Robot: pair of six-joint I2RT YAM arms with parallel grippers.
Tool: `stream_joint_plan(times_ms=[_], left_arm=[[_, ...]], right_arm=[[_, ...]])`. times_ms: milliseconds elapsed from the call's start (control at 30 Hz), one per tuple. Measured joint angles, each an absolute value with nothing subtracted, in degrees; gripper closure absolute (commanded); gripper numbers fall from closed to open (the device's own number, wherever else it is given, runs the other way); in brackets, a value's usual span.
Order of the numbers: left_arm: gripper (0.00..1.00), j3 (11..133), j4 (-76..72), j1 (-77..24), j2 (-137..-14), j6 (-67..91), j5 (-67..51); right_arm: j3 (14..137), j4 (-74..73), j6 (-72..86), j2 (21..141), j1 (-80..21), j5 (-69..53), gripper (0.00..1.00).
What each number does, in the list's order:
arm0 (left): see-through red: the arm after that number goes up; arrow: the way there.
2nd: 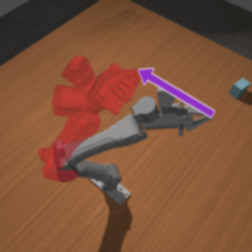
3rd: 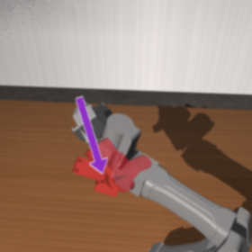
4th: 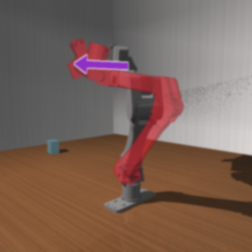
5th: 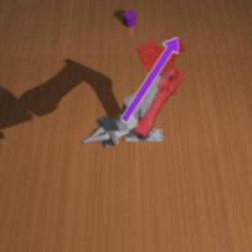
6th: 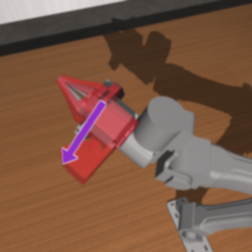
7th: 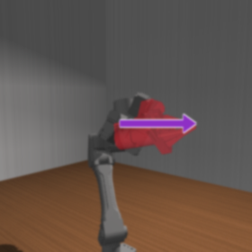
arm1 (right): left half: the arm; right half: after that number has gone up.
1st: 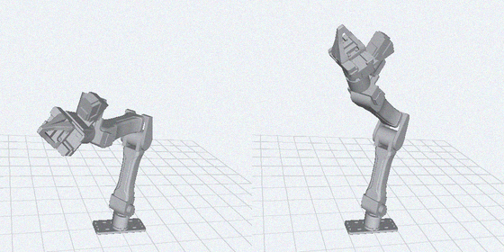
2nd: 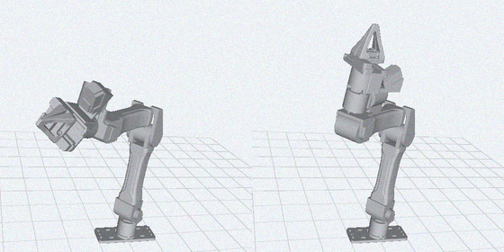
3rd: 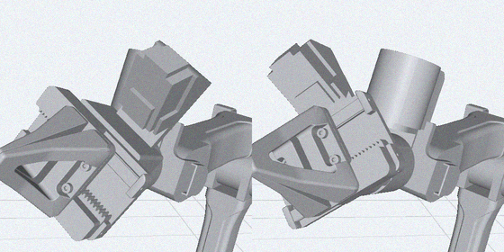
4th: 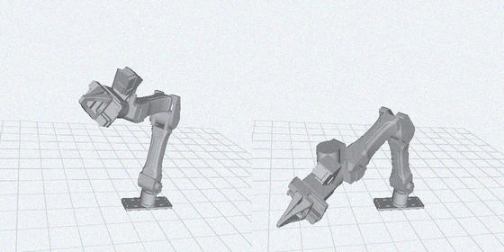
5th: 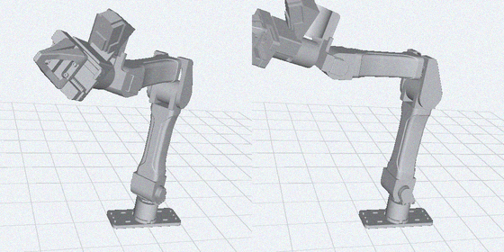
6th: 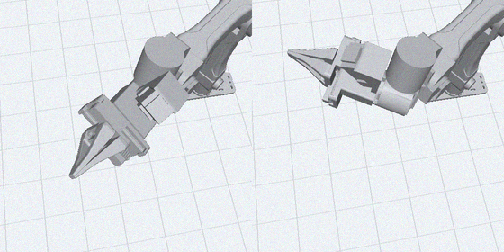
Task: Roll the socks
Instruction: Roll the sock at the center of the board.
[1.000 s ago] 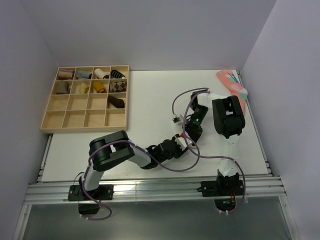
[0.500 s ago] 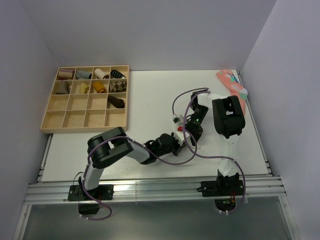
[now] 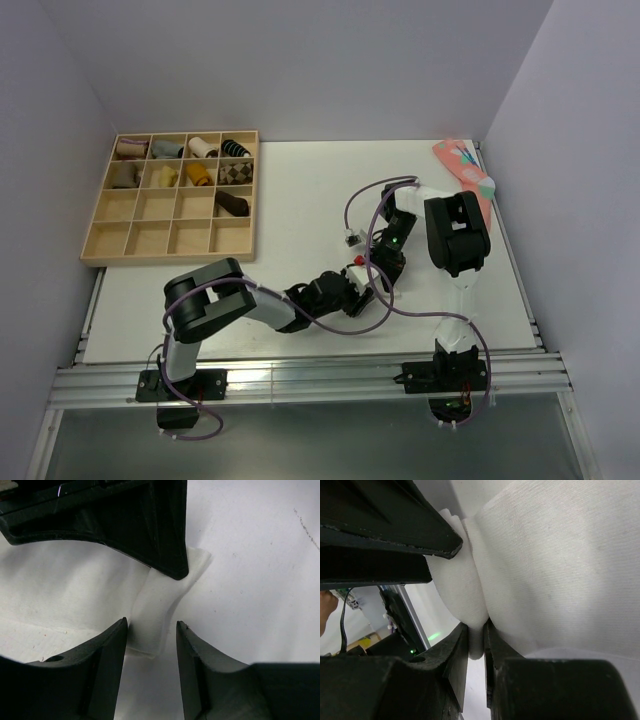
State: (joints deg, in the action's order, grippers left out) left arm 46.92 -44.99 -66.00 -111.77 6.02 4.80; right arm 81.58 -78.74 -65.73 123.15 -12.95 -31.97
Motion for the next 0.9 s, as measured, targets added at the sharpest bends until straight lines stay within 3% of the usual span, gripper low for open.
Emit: stream_joint_plan(times_ms=[900], left_arm=[[0.48, 52.0, -44.8, -66.2, -112.2, 2.1, 4.0]], right_arm=[[81.6, -78.7, -64.9, 123.2, -13.0, -31.6, 0.79]])
